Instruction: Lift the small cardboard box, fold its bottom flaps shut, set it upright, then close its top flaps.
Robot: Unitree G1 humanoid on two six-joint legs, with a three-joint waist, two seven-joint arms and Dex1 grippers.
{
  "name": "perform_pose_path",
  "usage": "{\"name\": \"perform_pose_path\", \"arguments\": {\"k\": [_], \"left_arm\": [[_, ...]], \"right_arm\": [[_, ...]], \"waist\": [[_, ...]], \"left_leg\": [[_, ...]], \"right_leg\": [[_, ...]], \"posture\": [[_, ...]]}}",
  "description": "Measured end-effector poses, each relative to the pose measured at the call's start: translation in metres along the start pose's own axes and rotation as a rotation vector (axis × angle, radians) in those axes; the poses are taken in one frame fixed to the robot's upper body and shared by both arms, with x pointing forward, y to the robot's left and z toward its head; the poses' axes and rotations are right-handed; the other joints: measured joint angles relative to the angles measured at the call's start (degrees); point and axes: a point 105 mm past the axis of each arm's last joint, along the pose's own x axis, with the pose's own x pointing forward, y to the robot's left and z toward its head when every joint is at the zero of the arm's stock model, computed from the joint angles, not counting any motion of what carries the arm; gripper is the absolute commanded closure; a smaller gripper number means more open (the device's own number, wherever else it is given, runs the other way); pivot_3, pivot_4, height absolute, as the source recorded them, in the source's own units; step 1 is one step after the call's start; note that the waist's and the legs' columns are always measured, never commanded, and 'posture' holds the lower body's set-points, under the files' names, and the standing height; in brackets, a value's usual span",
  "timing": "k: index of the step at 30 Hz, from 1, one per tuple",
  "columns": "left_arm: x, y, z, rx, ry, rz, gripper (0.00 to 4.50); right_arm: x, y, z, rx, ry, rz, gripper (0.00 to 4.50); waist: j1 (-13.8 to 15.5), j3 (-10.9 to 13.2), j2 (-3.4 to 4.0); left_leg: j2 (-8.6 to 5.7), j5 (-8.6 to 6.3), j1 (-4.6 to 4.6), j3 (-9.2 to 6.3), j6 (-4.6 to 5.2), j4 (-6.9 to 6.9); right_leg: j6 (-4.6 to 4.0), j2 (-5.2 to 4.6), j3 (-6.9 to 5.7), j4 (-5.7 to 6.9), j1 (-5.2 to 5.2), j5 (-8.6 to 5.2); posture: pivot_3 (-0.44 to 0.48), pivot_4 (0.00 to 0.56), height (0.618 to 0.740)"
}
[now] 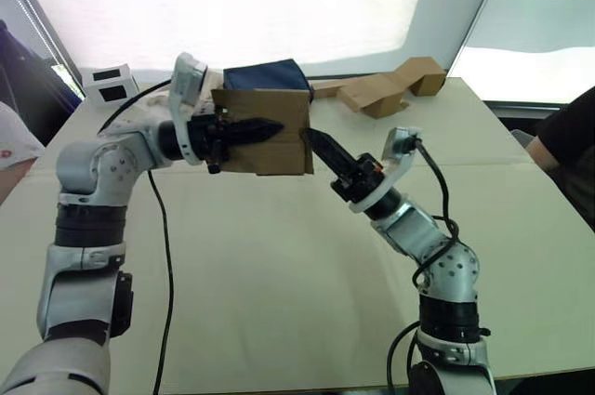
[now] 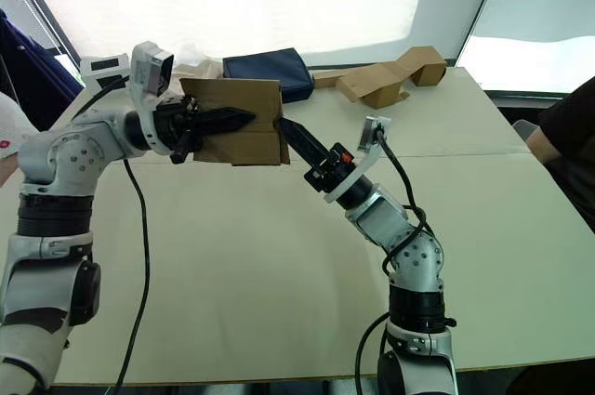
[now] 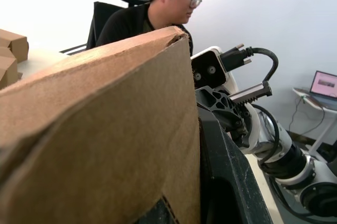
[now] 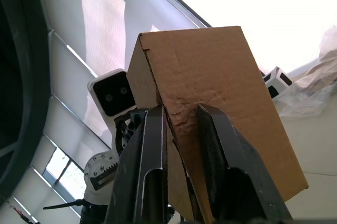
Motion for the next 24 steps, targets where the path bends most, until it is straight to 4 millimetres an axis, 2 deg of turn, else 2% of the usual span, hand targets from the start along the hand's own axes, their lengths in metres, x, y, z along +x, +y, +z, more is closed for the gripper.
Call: {"name": "perform_pose_path", "arguments": {"k": [14,24], "left_arm": [[0.0,0.003,-0.003,0.0,-0.011,0.021,4.5],[0.001,0.003,-0.004,-0.005,-0.014,0.021,4.5]], "right_arm": [[-0.004,0.002,-0.004,0.002,0.006,-0.012,3.6],[-0.026,-0.01,0.006,-0.077,0.062,-0.098,3.6]], "waist": [[0.0,0.0,0.0],[0.05,0.0,0.0]], "left_leg": [[0.0,0.0,0.0,0.0,0.0,0.0],[-0.01,0.0,-0.01,0.0,0.0,0.0]], "right_leg": [[0.0,0.0,0.0,0.0,0.0,0.0],[0.0,0.0,0.0,-0.03,0.0,0.0]], "posture": [[0.0,0.15,0.74],[0.0,0.15,0.74]]}}
